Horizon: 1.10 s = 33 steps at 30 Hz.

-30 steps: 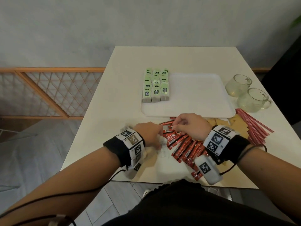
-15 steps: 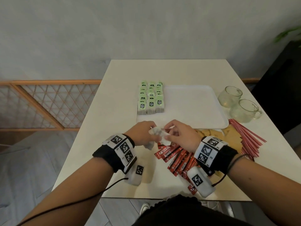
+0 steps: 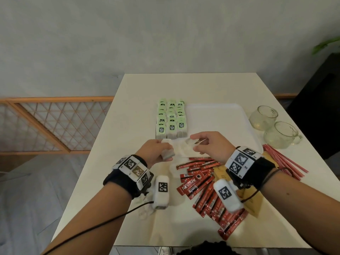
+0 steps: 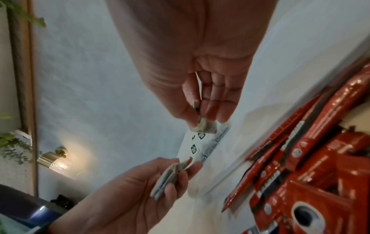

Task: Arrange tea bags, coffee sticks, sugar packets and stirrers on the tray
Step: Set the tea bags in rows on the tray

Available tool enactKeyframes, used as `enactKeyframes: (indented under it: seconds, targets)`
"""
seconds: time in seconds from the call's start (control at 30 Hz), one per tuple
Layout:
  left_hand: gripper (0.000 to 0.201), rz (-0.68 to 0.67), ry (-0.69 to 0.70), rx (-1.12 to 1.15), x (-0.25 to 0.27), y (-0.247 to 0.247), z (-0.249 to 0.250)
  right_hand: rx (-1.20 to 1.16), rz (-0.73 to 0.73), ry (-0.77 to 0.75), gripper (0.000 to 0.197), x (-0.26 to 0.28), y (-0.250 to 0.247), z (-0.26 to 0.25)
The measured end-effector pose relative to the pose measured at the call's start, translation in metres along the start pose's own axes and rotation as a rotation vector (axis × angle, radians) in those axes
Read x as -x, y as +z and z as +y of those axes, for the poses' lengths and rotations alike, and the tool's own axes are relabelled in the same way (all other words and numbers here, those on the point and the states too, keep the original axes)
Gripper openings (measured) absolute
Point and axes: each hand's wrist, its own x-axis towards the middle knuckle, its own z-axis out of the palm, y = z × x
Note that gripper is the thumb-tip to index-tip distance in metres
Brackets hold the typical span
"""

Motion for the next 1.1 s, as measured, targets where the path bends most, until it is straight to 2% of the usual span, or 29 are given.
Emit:
enactKeyframes:
  seconds: [0.17, 0.3, 0.53, 0.67, 0.73, 0.93, 1.03, 1.1]
  targets:
    - [0.033, 0.022, 0.104, -0.059, -0.012, -0.003, 0.002, -0.030, -0.021, 0.009, 0.015, -0.021, 0.005, 0.005]
    - [0.029, 0.080, 0.167, -0.115, -0.024, -0.008, 0.005, 0.044, -0.079, 0.058, 0.016, -0.037, 0.008, 0.004]
    - [0.032, 0.082, 0.224, -0.080, -0.038, -0.020, 0.012, 0.133, 0.013, 0.091, 0.009, -0.077, 0.014, 0.014]
    - [0.054, 0.094, 0.218, -0.133, -0.047, -0.027, 0.011, 0.168, 0.083, 0.043, 0.013, -0.096, 0.014, 0.012]
    - [0.048, 0.097, 0.229, -0.136, -0.052, -0.028, 0.011, 0.177, 0.094, 0.031, 0.014, -0.103, 0.015, 0.011]
    - [0.033, 0.048, 0.286, -0.209, -0.056, -0.018, 0.013, 0.120, 0.113, 0.049, 0.016, -0.104, 0.016, 0.013]
    - [0.034, -0.013, 0.319, -0.280, -0.053, -0.010, 0.013, 0.051, 0.210, -0.006, 0.023, -0.093, 0.013, 0.008]
    - [0.038, -0.057, 0.325, -0.303, -0.050, -0.002, 0.014, -0.019, 0.185, -0.047, 0.020, -0.084, 0.013, -0.001]
